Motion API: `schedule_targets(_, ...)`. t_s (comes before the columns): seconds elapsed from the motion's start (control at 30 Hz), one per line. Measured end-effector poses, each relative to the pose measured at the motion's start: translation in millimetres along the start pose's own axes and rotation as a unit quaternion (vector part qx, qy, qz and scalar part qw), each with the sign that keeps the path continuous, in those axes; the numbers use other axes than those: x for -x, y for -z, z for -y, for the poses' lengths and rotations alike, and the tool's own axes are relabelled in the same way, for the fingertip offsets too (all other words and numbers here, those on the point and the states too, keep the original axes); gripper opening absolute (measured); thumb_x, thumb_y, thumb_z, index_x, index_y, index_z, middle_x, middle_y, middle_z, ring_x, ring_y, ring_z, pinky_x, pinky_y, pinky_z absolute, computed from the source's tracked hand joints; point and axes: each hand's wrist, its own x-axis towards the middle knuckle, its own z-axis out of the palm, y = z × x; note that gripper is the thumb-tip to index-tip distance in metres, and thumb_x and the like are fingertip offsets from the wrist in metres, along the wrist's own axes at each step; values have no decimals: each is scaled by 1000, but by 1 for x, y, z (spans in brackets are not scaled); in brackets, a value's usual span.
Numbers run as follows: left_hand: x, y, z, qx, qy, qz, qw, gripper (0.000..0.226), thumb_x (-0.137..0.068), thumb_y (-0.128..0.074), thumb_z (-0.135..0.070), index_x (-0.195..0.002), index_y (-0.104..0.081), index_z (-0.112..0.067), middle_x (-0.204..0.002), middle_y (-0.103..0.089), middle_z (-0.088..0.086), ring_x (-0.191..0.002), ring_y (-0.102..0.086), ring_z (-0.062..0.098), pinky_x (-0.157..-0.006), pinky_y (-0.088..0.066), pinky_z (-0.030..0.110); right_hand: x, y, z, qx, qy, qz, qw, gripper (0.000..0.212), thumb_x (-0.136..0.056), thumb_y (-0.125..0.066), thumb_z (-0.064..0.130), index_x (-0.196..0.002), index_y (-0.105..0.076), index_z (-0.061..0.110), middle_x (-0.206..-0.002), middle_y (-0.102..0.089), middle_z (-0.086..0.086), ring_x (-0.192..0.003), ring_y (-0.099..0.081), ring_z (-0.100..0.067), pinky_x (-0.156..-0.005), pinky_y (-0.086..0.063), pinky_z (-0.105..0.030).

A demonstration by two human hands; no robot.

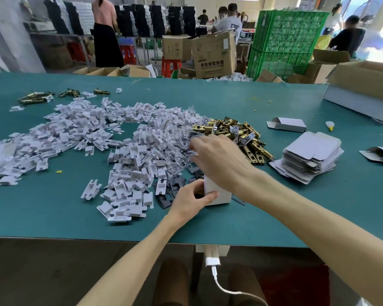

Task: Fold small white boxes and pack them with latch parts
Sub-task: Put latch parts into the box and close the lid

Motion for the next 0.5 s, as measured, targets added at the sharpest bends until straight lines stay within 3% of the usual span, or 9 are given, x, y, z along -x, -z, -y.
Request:
schedule_targets(0.07,1,-2,-1,-22,1,-22,1000,23,-78,-75,-48,-70,-61,-31,-63,-60,-19,-61,-52,1,-63,-40,20,-9,-12,22,-25,33,18,999,13,-101,-61,18,-108,-64,8,-95,-68,-1,-84,-65,-18,-87,-51,-30)
schedule_targets(0.1,1,-3,1,-28,1,-31,999,26,-79,-73,-38,-64,-54,-28,-60,-53,-16,-63,-46,5,-61,-36,23,-15,-23,32,-32,41,45,998,12,-100,-63,19,-105,-64,8,-93,-66,-1,-82,-64,-18,-85,-53,-32)
schedule_targets(0.17,2,-3,6,-66,2,-27,997,32,-90,-68,-11,-76,-52,-34,-73,-53,-13,-81,-48,11,-66,-36,26,-25,-48,49,-35,36,120,991,20,-99,-67,27,-101,-62,7,-92,-63,-2,-81,-62,-20,-80,-55,-35)
schedule_targets(0.27,4,0,9,-124,-10,26,992,9,-103,-59,-5,-111,-57,-9,-100,-59,9,-99,-54,31,-93,-47,40,-35,-83,62,-44,17,201,979,29,-95,-72,30,-103,-61,5,-106,-64,-10,-96,-63,-29,-79,-55,-41)
schedule_targets(0.33,5,0,6,-64,-24,55,996,22,-104,-63,-13,-123,-58,-3,-107,-64,8,-101,-60,26,-101,-50,43,-37,-103,65,-52,-1,236,970,37,-93,-73,32,-112,-59,3,-116,-62,-14,-105,-61,-33,-85,-54,-46)
schedule_targets(0.37,6,1,2,-25,-24,52,998,24,-102,-67,-18,-122,-61,-7,-104,-68,1,-96,-63,19,-97,-53,40,-37,-110,65,-45,-7,252,967,38,-93,-73,31,-114,-58,3,-116,-61,-15,-106,-60,-35,-84,-54,-47)
schedule_targets(0.43,5,0,-4,10,-33,42,999,12,-99,-72,-27,-104,-65,-19,-88,-71,-14,-82,-64,8,-84,-54,33,-36,-115,65,-26,-4,263,965,24,-96,-68,21,-109,-56,5,-113,-61,-16,-105,-60,-37,-76,-50,-45)
schedule_targets(0.5,3,0,-7,10,-46,26,999,14,-99,-71,-29,-93,-62,-20,-77,-67,-13,-72,-60,8,-78,-53,32,-37,-115,63,13,29,249,968,14,-96,-57,0,-108,-55,5,-109,-60,-17,-103,-60,-39,-69,-45,-45)
